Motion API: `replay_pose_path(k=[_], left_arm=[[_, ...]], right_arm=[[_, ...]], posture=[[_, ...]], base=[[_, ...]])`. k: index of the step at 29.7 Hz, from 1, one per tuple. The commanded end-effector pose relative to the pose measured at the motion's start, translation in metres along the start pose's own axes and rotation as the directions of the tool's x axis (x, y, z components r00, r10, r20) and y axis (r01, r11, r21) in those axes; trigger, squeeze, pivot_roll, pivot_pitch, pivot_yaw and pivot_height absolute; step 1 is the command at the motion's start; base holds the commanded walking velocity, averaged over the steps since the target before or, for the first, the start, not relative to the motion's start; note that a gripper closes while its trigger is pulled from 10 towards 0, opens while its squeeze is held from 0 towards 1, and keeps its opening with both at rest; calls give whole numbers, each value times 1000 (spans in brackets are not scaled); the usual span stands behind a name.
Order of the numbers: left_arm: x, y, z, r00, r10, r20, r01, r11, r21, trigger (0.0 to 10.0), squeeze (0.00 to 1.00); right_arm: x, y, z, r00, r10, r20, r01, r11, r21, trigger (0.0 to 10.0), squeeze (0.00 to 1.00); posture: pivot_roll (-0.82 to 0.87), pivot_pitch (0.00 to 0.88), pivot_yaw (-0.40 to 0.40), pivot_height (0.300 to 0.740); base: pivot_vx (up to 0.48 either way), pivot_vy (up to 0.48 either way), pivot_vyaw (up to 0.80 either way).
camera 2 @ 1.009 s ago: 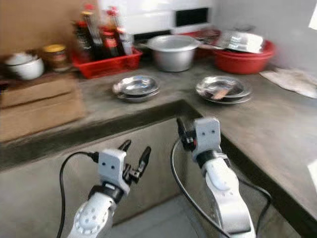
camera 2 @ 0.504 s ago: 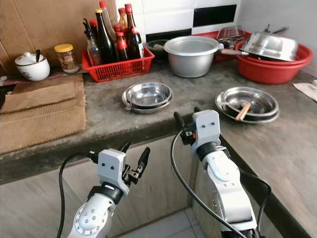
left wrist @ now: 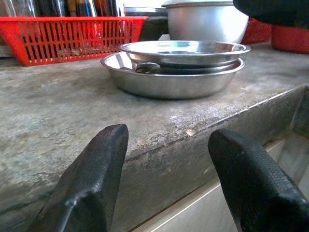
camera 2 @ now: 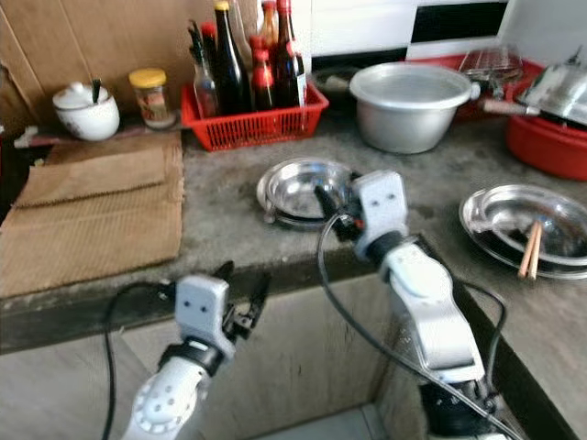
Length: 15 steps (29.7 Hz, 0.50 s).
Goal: Kitchen organization
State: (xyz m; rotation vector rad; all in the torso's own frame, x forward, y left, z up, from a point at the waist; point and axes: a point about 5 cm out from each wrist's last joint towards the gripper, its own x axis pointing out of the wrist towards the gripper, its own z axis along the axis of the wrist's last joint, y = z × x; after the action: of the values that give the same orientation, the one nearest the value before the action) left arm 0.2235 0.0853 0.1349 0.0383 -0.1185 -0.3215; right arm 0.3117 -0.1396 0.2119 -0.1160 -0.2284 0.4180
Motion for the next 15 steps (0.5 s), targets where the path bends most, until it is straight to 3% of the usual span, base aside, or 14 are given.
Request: replay_pose_path(k=[1,4,5,6,15], left_arm=[[-1,1,1,1000,-2,-2,2,1000,5,10000,0],[-1,-1,-1,1000,-12,-10,12,1000,-1,10000,0],[-1,-2,-1,1000,-15,-11,15,1000,-3,10000,0],[-1,-2,-1,1000,-16,-12,16,1000,-6,10000,0],[-2,-4,-2,1000,-21,-18,21,1000,-12,10000,0]], right_arm=[[7,5,7,996,91,5,-91,996,6,10000,1000],[14,2,6,980,194,-39,-196,980,-38,10000,1000],[17,0,6,977,208,-55,-211,976,-51,10000,859],[21,-3,7,971,230,-71,-234,970,-58,10000,0],[38,-13,0,911,338,-238,-378,914,-149,10000,0]], posture=[[50,63,-41,740],[51,61,-45,740],[52,61,-47,740],[55,59,-50,740],[61,66,-58,740]], base=[[0,0,0],[0,0,0],[0,0,0],[0,0,0],[0,0,0]])
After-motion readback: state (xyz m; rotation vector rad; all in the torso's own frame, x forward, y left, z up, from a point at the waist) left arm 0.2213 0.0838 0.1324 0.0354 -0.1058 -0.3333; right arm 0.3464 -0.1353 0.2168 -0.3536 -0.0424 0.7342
